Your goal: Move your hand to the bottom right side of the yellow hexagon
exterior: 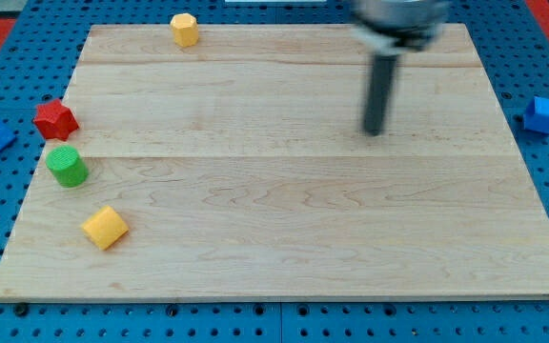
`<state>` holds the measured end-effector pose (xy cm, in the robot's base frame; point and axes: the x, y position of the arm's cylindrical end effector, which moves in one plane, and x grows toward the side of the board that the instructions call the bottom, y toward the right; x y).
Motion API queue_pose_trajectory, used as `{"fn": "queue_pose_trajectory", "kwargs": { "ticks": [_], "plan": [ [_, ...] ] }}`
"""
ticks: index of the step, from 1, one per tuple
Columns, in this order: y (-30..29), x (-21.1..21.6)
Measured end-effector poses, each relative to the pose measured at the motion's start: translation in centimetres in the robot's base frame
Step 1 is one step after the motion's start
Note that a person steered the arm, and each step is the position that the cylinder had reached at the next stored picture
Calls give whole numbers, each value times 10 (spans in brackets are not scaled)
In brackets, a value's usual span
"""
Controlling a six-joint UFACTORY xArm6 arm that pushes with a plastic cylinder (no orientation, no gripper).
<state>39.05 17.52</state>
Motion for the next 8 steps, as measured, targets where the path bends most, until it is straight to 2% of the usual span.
{"fn": "queue_pose_trajectory", "kwargs": {
  "ticks": [2,3,4,5,6,7,8],
  "plan": [
    [-282,71],
    [-275,84],
    [-130,84],
    [-56,42],
    [-216,7],
    [-289,34],
    [-156,38]
  ]
}}
